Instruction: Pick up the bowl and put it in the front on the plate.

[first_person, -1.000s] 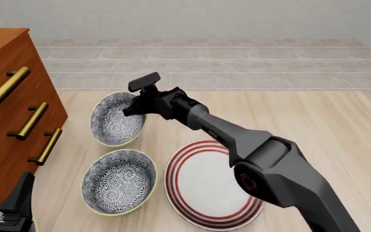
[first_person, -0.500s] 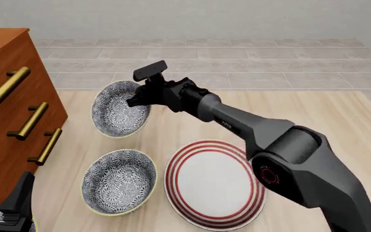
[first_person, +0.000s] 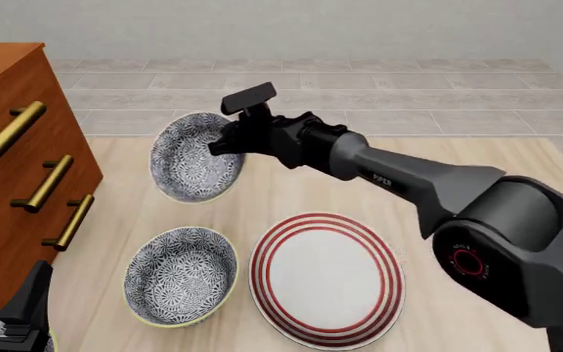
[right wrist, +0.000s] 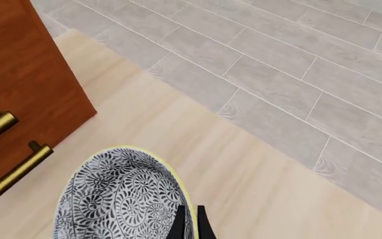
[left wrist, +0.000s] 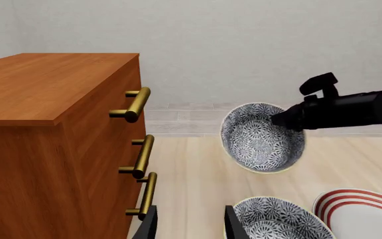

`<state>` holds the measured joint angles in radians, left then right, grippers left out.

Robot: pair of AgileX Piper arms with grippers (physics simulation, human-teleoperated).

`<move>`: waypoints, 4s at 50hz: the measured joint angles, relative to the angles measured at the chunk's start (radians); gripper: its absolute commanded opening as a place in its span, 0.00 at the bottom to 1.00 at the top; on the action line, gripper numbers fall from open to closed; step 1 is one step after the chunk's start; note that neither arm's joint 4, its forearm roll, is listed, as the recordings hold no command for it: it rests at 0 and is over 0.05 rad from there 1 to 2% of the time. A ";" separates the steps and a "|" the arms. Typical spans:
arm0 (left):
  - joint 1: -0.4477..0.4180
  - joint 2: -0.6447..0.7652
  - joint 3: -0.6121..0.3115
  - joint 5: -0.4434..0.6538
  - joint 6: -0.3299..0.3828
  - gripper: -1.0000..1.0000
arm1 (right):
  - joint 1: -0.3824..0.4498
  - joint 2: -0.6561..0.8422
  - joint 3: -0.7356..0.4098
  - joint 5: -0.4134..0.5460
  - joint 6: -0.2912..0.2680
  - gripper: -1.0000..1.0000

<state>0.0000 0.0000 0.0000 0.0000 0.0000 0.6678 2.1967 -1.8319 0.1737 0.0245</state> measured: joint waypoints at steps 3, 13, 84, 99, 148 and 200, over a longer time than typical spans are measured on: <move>0.000 0.000 0.000 0.000 0.000 1.00 | -0.004 -0.029 0.040 -0.014 0.002 0.00; 0.000 0.000 0.000 0.000 0.000 1.00 | -0.016 -0.123 0.167 -0.054 0.010 0.00; 0.000 0.000 0.000 0.000 0.000 1.00 | -0.109 -0.562 0.775 -0.219 0.015 0.00; 0.000 0.000 0.000 0.000 0.000 1.00 | -0.112 -0.605 0.861 -0.231 0.034 0.00; 0.000 0.000 0.000 0.000 0.000 1.00 | -0.159 -0.691 1.082 -0.283 0.104 0.00; 0.000 0.000 0.000 0.000 0.000 1.00 | -0.165 -0.761 1.226 -0.284 0.118 0.00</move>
<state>0.0000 0.0000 0.0000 0.0000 0.0000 0.5030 1.4359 -0.6056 -0.1104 0.1424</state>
